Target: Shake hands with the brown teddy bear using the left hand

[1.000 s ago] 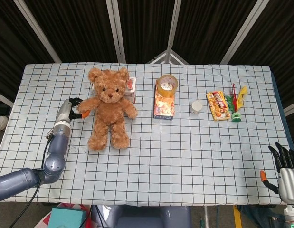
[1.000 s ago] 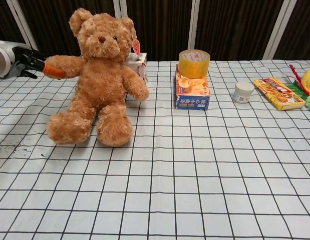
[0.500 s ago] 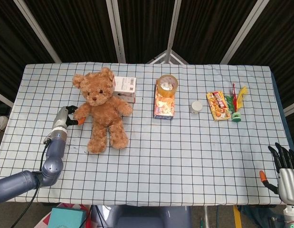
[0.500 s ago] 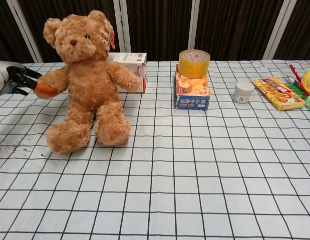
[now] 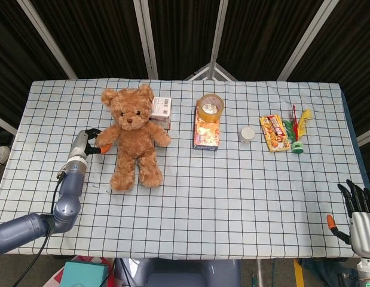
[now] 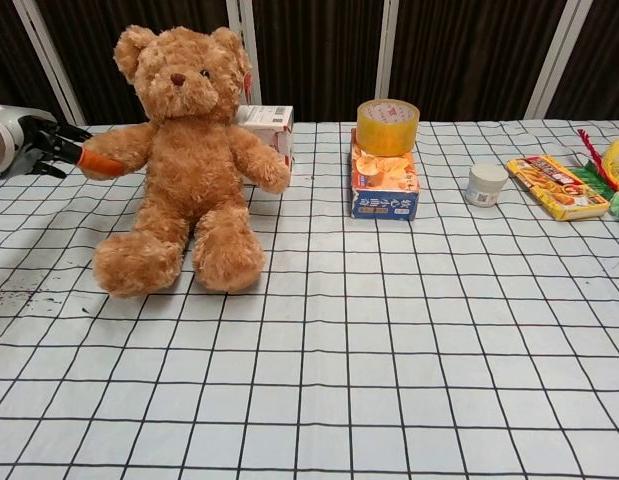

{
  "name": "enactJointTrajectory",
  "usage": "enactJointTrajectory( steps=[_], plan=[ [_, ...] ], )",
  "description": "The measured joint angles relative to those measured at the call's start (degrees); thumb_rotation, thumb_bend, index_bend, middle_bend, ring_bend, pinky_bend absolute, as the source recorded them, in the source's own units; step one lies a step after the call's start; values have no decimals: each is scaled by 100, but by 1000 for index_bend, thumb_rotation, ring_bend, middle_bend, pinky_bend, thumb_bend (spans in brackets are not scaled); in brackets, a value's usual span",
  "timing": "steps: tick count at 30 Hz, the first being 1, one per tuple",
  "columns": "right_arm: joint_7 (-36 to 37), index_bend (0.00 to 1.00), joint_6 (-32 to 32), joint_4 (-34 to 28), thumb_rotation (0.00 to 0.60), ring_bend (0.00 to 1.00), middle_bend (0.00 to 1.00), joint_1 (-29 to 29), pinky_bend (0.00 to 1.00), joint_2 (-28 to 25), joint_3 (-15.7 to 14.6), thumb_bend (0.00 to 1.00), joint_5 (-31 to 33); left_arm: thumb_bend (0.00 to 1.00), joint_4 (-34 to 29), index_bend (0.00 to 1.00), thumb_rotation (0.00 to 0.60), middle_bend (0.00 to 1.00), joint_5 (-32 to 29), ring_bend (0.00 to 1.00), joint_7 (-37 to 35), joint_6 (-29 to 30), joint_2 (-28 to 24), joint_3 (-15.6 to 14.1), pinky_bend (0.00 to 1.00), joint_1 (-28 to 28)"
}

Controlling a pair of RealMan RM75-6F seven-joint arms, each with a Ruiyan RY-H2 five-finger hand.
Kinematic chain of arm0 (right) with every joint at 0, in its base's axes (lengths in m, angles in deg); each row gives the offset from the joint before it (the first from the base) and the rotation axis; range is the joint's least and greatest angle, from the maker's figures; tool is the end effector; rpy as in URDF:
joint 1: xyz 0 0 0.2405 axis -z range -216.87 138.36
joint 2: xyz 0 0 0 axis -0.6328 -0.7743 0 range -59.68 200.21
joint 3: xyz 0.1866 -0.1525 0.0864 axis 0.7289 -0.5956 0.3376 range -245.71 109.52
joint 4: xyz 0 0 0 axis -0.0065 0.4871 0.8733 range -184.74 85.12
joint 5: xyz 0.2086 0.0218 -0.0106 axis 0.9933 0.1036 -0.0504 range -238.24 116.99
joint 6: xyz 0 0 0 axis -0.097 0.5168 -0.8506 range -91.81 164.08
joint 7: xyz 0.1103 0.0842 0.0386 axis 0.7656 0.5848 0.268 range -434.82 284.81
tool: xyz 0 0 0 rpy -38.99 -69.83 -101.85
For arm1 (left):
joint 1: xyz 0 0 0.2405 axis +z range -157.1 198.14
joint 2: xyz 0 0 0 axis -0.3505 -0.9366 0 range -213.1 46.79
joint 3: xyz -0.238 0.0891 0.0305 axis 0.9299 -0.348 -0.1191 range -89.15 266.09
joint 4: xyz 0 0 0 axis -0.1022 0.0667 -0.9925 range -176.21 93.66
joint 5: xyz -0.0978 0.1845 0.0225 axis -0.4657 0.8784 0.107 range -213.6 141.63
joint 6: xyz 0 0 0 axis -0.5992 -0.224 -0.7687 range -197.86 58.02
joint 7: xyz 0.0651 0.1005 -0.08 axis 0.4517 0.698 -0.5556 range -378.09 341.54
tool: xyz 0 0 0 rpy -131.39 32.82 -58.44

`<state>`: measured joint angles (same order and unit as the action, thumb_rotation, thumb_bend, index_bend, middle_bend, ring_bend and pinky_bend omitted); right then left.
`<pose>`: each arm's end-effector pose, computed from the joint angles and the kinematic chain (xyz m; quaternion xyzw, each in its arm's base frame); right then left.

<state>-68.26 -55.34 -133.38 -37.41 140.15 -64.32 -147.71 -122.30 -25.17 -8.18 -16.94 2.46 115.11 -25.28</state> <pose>-0.3407 -0.1460 0.1566 0.5377 -0.3964 0.4149 0.6177 -0.1980 0.4083 0.0363 -0.3545 -0.7199 -0.3895 0.4522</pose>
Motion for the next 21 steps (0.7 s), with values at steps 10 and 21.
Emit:
enactJointTrajectory(
  steps=[10, 21],
  plan=[
    [26, 129, 48, 17, 600, 87, 65, -19, 0, 7, 3, 367, 14, 105, -322, 0, 600, 0, 185, 0, 42, 88, -246, -128, 0, 156],
    [13, 129, 15, 24, 600, 87, 66, -17, 0, 19, -4, 367, -17, 203, -2602, 0, 600, 0, 842, 0, -156, 647, -2387, -272, 0, 1382]
  ],
)
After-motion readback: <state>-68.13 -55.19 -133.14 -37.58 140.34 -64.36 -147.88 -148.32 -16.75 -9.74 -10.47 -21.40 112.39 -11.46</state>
